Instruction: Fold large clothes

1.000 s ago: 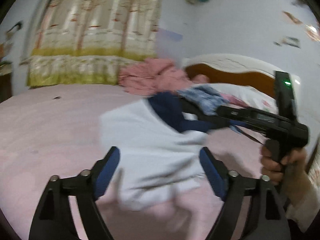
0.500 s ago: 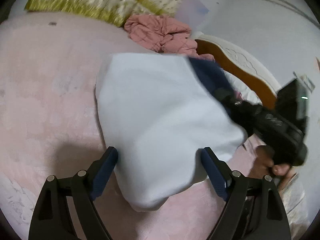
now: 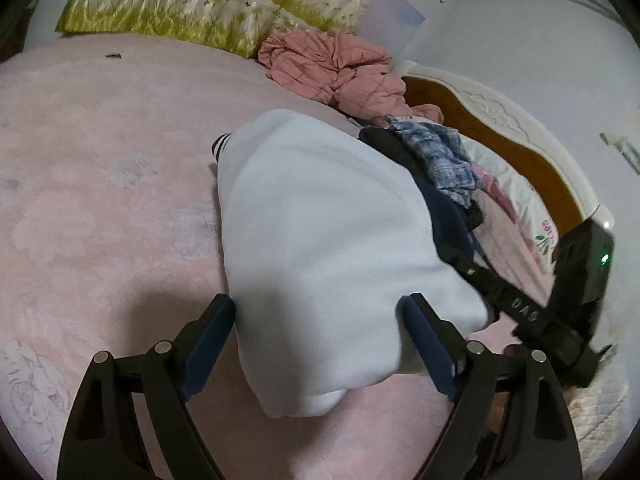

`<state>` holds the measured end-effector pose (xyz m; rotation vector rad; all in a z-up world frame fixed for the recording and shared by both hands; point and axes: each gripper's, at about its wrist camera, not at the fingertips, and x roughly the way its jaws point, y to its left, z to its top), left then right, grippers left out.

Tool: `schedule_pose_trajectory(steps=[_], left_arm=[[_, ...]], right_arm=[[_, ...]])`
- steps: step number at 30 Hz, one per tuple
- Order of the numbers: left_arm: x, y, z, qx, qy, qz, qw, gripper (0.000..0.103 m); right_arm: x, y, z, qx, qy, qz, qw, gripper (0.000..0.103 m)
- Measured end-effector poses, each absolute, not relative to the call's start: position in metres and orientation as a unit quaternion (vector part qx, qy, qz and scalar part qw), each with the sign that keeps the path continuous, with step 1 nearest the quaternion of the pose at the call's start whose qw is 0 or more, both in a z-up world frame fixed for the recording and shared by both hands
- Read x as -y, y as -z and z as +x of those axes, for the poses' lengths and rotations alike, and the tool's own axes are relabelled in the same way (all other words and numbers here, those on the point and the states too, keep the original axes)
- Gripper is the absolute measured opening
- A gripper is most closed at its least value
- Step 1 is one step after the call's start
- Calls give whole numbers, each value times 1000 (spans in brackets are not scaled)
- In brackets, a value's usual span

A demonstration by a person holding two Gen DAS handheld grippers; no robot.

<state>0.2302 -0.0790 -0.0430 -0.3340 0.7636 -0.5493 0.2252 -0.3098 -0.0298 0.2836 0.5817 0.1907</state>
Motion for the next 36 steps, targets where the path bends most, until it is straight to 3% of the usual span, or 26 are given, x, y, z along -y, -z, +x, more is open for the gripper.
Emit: schedule_pose_trajectory(steps=[5, 7, 8, 9, 10, 14, 21, 31, 36], left_arm=[[81, 43, 230, -358, 256, -158, 884, 89], [86, 39, 231, -345, 248, -142, 894, 89], [86, 39, 231, -343, 246, -135, 896, 89], [89, 37, 232, -341, 244, -126, 899, 89], [91, 36, 231, -339, 243, -119, 901, 89], [97, 34, 230, -337, 234, -104, 906, 89], [99, 23, 225, -316, 233, -81, 916, 89], [58, 43, 278, -385, 249, -287, 841, 95], [45, 72, 299, -412, 278, -358, 790, 97]], right_arm=[[319, 32, 224, -287, -103, 153, 940, 6], [322, 30, 219, -281, -107, 154, 941, 13], [320, 29, 217, -280, -101, 148, 943, 24], [319, 26, 214, -278, -69, 133, 949, 55], [318, 23, 211, -270, -42, 120, 954, 72], [328, 20, 207, -273, -50, 149, 949, 75], [339, 23, 213, -290, -97, 228, 924, 101], [354, 82, 262, -360, -207, 398, 818, 102], [348, 91, 276, -365, -242, 392, 809, 102]])
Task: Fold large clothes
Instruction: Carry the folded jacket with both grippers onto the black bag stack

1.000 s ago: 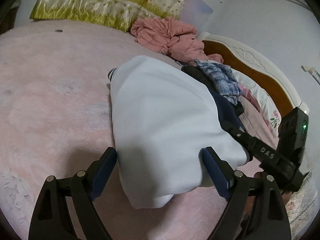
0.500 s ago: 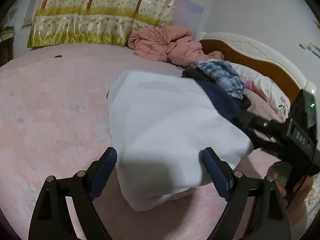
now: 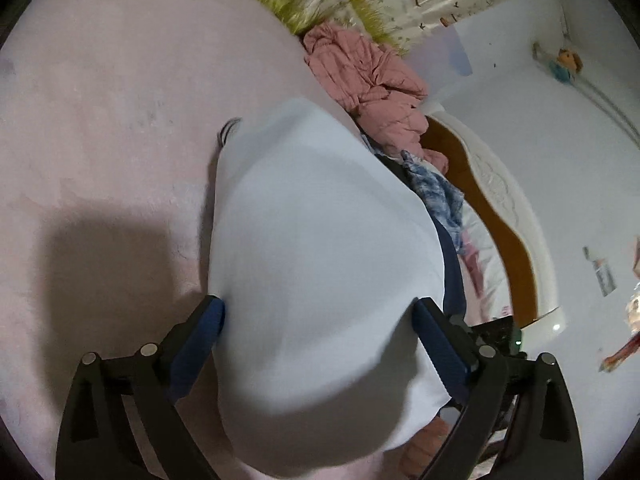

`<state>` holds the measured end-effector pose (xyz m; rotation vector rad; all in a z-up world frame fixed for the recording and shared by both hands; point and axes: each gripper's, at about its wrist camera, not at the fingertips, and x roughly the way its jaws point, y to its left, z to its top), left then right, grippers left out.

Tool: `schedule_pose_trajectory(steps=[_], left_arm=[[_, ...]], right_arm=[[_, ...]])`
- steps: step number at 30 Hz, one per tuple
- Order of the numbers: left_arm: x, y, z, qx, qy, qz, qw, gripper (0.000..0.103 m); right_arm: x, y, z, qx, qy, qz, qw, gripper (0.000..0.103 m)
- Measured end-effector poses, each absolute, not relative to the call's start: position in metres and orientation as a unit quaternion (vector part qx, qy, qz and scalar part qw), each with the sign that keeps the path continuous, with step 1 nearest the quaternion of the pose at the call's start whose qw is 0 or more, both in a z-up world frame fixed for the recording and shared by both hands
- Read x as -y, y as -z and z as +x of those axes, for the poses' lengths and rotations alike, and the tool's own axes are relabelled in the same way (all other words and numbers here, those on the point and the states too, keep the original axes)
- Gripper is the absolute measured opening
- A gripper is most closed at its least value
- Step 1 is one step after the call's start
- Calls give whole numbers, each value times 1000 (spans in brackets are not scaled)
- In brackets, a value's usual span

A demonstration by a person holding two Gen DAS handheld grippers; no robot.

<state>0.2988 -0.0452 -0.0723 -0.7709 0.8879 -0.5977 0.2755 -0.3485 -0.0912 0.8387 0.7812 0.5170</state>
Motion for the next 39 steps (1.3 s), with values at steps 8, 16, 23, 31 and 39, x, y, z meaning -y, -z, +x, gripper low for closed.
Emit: schedule_pose_trajectory(steps=[8, 16, 23, 31, 39], left_arm=[[44, 70, 302, -424, 285, -366, 778, 74], [83, 19, 290, -375, 351, -345, 786, 68], [179, -61, 324, -329, 406, -300, 798, 68], [341, -108, 436, -278, 457, -297, 791, 68], [462, -13, 552, -362, 367, -266, 814, 68]], right_arm=[[350, 95, 285, -365, -250, 383, 811, 81], [371, 34, 257, -299, -238, 350, 855, 72], [446, -37, 252, -232, -209, 344, 885, 72], [570, -133, 332, -179, -134, 283, 933, 74], [675, -67, 469, -273, -11, 244, 930, 74]])
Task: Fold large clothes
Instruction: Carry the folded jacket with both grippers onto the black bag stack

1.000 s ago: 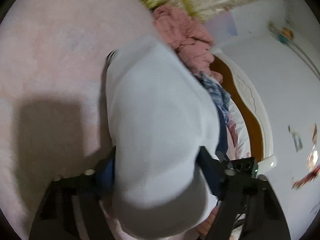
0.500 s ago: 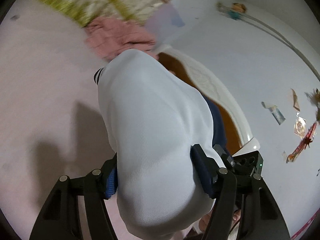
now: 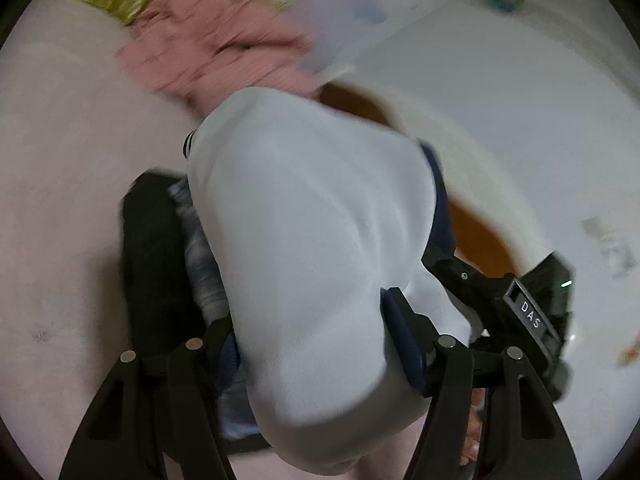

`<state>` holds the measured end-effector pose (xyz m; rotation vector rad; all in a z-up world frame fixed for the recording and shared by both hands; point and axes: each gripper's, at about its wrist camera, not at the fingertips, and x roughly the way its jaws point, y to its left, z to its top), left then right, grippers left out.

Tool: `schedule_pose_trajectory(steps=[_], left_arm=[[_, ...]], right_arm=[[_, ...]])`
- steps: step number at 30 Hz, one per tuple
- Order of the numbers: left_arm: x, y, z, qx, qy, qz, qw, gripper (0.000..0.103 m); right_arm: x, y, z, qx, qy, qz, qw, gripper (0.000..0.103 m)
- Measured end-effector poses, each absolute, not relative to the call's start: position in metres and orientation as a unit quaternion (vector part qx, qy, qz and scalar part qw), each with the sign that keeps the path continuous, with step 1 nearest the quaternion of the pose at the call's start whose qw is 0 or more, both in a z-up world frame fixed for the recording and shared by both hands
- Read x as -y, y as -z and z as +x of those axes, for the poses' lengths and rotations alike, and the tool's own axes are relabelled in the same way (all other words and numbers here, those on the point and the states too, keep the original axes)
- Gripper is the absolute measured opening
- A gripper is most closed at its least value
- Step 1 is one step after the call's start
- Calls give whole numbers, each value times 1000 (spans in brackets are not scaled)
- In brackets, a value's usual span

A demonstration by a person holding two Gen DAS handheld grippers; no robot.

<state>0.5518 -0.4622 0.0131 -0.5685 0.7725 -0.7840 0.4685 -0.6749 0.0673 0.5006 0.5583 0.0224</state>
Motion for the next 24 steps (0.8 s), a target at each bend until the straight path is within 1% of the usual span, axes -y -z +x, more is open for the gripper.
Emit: schedule_pose_trajectory(steps=[1, 2, 3, 5, 9, 12, 13, 16, 18, 20, 24], left_arm=[[472, -5, 557, -361, 363, -248, 822, 71], [474, -1, 559, -355, 362, -237, 829, 78], [476, -2, 560, -349, 360, -232, 834, 81], [478, -10, 558, -338, 345, -202, 852, 89], [473, -32, 541, -295, 311, -107, 897, 91], [450, -50, 510, -241, 285, -86, 924, 91], [440, -58, 494, -224, 282, -78, 930, 91], [414, -80, 465, -187, 269, -62, 943, 91], [388, -95, 440, -163, 261, -62, 950, 98], [359, -110, 411, -136, 249, -60, 957, 102], [302, -136, 343, -85, 236, -35, 968, 103]], right_arm=[[682, -46, 480, -288, 13, 228, 930, 77], [687, -30, 485, -294, 34, 214, 931, 81], [693, -18, 486, -285, 47, 218, 932, 86], [696, -18, 478, -263, 44, 227, 937, 86], [686, -28, 464, -250, 67, 198, 945, 92], [679, -42, 438, -232, 92, 205, 946, 96], [674, -48, 426, -222, 107, 194, 949, 99], [645, -64, 390, -197, 150, 124, 961, 102], [629, -74, 364, -175, 163, 101, 966, 102], [610, -82, 333, -153, 174, 93, 968, 102], [565, -94, 276, -116, 152, 97, 977, 102]])
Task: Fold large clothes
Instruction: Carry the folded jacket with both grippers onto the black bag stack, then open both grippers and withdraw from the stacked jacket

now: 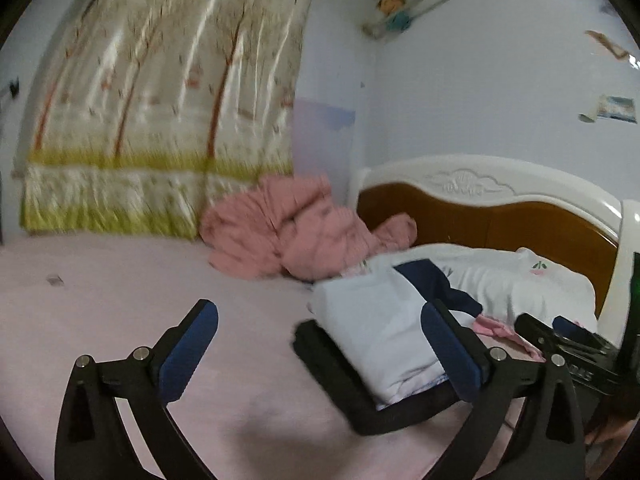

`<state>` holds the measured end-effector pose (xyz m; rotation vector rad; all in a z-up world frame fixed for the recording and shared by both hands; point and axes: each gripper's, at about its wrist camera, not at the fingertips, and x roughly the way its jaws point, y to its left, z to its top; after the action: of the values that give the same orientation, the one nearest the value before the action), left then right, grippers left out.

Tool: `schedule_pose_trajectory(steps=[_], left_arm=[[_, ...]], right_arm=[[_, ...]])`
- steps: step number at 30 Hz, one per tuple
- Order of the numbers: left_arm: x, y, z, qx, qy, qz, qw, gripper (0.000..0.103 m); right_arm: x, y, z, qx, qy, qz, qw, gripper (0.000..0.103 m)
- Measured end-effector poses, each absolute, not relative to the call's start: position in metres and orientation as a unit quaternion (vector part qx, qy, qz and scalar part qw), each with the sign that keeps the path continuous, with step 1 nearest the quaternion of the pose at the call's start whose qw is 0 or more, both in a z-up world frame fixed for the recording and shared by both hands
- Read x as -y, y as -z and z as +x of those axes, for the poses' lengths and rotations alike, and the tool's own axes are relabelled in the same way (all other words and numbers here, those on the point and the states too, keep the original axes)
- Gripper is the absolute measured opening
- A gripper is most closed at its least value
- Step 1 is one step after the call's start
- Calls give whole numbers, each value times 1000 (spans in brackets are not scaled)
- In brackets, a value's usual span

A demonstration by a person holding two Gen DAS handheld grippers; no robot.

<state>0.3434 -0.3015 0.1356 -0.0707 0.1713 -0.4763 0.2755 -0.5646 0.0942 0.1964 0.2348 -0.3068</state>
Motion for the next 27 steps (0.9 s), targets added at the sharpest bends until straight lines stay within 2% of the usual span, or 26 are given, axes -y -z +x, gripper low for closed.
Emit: schedule_pose_trajectory(steps=[4, 9, 14, 18, 23, 27], left_arm=[[254, -148, 289, -71, 238, -20, 968, 103], [218, -131, 240, -61, 217, 12, 974, 103], [188, -95, 217, -86, 205, -2, 975, 103], [182, -52, 220, -110, 154, 29, 981, 103], [164, 2, 222, -136, 134, 26, 981, 103], [158, 16, 228, -146, 130, 6, 981, 103]], right_arm=[[517, -107, 223, -84, 125, 102, 983, 102], [468, -100, 186, -80, 114, 100, 985, 102], [441, -70, 179, -115, 97, 94, 984, 102], [424, -38, 184, -147, 82, 84, 982, 102], [411, 3, 188, -155, 92, 75, 981, 102], [409, 40, 193, -180, 100, 77, 976, 102]])
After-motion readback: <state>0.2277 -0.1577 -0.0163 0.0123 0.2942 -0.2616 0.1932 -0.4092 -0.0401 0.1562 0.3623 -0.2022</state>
